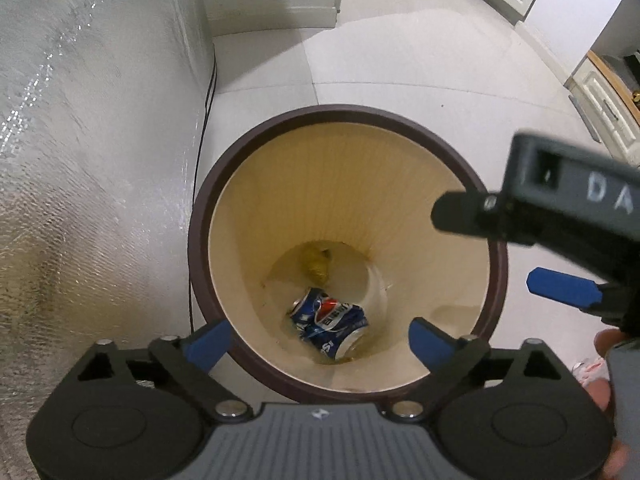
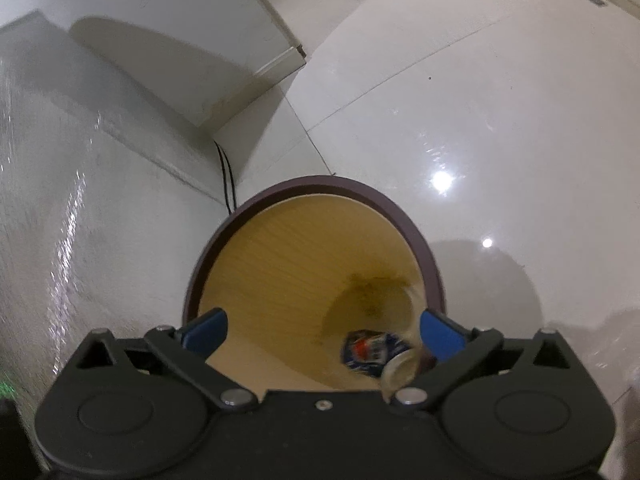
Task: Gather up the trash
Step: 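Open the left tool over the wastebasket while the right tool releases the can, then lift both open tools away from the wastebasket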
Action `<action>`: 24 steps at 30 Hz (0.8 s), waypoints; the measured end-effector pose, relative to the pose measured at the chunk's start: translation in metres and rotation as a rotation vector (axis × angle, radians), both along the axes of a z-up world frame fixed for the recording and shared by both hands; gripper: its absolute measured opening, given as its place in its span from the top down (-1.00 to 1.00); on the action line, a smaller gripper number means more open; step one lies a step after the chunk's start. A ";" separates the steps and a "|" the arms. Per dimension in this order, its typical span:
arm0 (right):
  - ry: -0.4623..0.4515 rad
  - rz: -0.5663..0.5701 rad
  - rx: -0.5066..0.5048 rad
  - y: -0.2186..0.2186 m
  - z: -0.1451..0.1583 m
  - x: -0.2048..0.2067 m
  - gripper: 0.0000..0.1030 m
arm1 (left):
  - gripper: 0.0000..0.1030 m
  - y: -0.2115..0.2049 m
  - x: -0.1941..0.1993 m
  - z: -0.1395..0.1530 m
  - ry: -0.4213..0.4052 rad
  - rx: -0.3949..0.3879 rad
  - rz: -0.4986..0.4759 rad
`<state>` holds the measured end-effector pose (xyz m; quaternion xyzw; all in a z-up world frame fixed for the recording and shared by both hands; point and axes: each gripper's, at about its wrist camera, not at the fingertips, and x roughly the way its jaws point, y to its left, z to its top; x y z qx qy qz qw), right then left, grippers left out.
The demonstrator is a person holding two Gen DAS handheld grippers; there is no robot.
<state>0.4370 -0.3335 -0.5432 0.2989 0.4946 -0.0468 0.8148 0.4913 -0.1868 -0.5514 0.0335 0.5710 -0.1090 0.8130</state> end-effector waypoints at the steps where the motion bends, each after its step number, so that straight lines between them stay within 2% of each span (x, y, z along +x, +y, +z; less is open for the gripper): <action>1: 0.004 0.014 -0.013 -0.001 0.002 -0.001 -1.00 | -0.93 0.000 -0.002 0.003 -0.001 -0.001 0.001; 4: 0.010 0.047 -0.049 -0.003 0.007 -0.001 -1.00 | -1.00 0.002 -0.005 0.008 -0.003 -0.001 0.008; 16: 0.042 0.191 -0.221 -0.008 0.032 -0.013 -1.00 | -1.00 0.011 -0.017 0.032 -0.035 0.034 0.042; 24: 0.063 0.241 -0.287 -0.006 0.045 -0.029 -1.00 | -1.00 0.025 -0.032 0.046 -0.043 0.053 0.068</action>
